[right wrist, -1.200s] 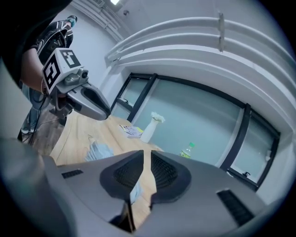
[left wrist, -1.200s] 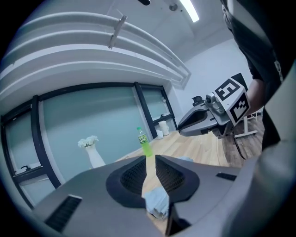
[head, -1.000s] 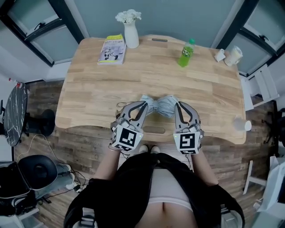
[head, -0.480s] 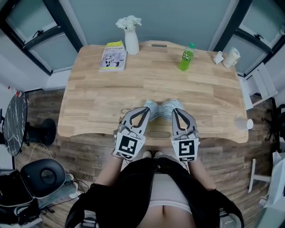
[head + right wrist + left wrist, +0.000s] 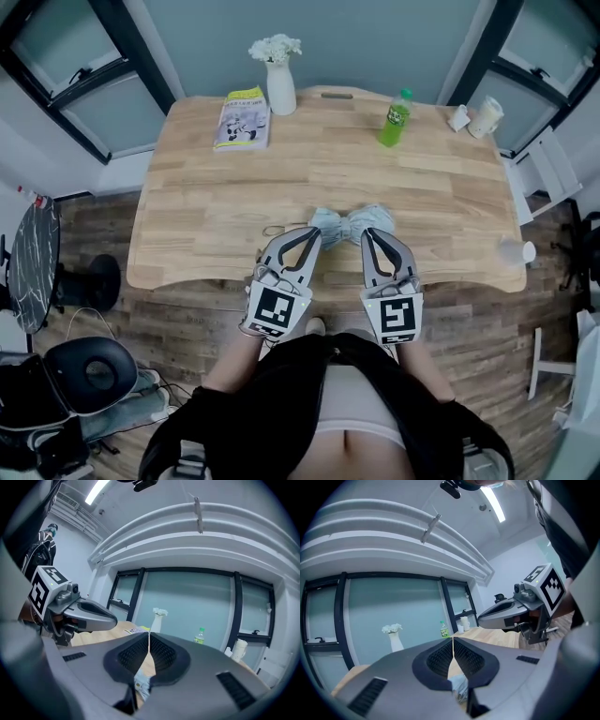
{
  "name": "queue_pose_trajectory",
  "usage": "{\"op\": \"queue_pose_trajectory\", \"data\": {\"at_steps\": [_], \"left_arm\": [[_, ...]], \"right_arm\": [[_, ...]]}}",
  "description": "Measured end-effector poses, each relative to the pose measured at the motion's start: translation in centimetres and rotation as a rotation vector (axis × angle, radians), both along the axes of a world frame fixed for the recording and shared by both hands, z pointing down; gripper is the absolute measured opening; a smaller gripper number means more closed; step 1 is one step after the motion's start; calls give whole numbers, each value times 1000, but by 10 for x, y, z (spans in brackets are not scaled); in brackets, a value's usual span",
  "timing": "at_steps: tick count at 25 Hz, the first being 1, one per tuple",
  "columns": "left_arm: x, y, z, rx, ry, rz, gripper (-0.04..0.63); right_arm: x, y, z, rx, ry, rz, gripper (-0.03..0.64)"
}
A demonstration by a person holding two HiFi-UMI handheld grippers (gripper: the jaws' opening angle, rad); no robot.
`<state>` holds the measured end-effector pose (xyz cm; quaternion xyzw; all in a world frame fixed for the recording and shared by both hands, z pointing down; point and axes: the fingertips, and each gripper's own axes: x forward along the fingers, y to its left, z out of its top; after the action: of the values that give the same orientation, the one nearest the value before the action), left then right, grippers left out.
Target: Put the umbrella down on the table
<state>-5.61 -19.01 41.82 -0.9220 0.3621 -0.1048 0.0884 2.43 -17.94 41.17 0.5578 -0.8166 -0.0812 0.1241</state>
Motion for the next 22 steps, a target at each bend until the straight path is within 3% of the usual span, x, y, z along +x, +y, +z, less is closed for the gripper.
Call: {"op": "queue_pose_trajectory", "data": {"at_steps": [13, 22], "left_arm": [[15, 64, -26, 11, 60, -27, 12], [43, 142, -30, 11, 83, -44, 12]], "right_arm": [[1, 59, 1, -18, 91, -75, 34], [19, 139, -11, -19, 39, -132, 34]]}}
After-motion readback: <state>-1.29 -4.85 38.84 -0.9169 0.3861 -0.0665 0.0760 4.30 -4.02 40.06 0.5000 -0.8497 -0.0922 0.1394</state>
